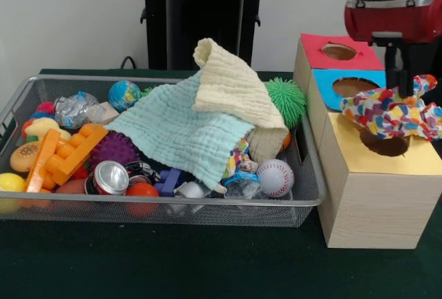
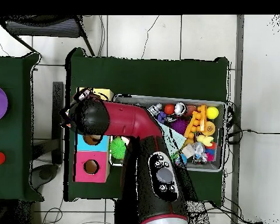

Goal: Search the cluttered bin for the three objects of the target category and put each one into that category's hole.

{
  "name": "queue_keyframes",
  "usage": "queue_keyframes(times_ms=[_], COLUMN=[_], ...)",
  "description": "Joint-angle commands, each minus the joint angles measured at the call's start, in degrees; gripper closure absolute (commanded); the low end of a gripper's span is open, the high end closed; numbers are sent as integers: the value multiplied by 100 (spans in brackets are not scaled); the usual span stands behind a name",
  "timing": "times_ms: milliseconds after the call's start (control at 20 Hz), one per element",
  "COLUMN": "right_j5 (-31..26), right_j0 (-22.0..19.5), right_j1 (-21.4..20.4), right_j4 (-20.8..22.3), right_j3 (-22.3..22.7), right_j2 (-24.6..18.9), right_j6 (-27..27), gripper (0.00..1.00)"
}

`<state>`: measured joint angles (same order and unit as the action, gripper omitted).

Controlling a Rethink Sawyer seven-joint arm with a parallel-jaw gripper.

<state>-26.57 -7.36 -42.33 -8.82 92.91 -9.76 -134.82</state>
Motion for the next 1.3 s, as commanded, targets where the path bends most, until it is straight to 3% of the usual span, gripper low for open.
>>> queue_keyframes(times_ms=[50,250,550,1300], right_j5=[89,83,280,177], right_j0=[3,38,-157,-300], right_j1=[463,633,699,433], right_j4=[197,327,481,982], right_j3=[-152,-486,-523,-605], right_j2=[-790,-773,-933,-942], right_j6=[269,350,530,523], gripper=[100,100,100,100])
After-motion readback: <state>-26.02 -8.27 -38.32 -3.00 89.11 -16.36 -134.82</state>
